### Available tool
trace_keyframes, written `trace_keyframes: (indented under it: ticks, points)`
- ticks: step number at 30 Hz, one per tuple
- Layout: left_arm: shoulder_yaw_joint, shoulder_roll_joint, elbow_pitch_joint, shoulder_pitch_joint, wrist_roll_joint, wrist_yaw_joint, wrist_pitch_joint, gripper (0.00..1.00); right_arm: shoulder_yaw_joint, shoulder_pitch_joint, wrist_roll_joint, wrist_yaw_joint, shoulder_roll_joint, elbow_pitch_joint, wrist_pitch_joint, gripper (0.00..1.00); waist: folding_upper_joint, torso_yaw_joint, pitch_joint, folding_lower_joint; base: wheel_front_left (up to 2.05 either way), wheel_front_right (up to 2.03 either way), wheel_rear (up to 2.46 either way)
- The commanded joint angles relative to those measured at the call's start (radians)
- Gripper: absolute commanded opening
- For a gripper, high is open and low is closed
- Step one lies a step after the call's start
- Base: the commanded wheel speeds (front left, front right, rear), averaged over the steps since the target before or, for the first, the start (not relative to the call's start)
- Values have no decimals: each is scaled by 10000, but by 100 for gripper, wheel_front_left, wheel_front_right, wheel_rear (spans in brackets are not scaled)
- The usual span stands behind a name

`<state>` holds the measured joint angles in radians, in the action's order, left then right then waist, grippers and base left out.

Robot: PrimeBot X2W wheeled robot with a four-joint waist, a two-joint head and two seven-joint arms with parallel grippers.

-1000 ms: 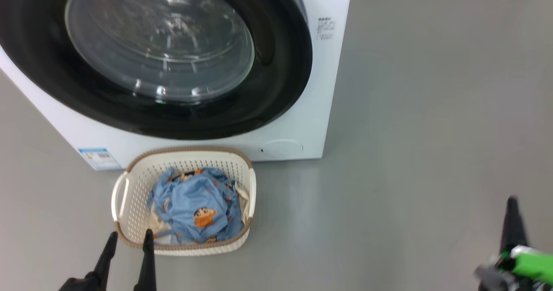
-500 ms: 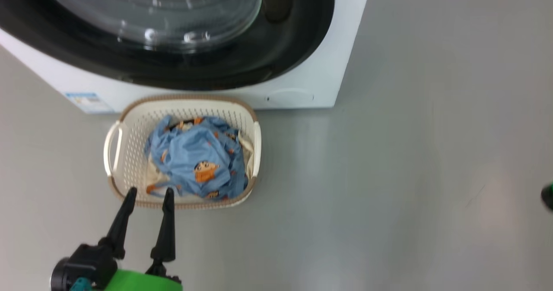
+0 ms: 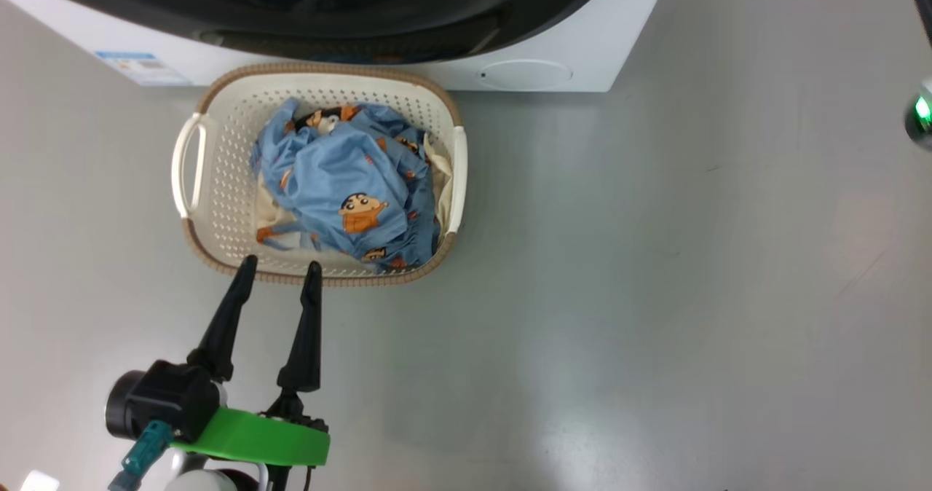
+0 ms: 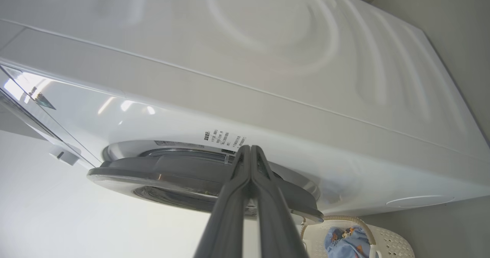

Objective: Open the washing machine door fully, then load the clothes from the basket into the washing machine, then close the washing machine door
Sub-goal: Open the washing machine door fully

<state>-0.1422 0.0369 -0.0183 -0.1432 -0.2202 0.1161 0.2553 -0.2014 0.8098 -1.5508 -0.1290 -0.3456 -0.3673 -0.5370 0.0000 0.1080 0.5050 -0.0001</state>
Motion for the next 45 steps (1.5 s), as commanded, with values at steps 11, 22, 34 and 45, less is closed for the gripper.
trace_keyframes:
  ticks: [11, 22, 34, 45]
  points:
    - [-10, 133, 198, -82, -532, -271, 65, 100, 1744, 1813, 404, -17, -211, 988, -950, 0, 0, 471, 509, 1, 0, 0, 0]
    - [-463, 133, 309, -203, -969, -488, 65, 100, 2393, 2932, 517, -17, -630, 877, -1200, 0, 0, 1153, 1056, 1, 0, 0, 0]
    - [-882, 133, 398, -235, -1342, -736, 65, 100, 2897, 3470, 491, -17, -794, 600, -1101, 0, 0, 1791, 1309, 1, 0, 0, 0]
    - [-862, 133, 218, -110, -1320, -731, 65, 100, 3355, 3638, 313, -17, -812, 583, -1233, 0, 0, 1810, 1181, 1, 0, 0, 0]
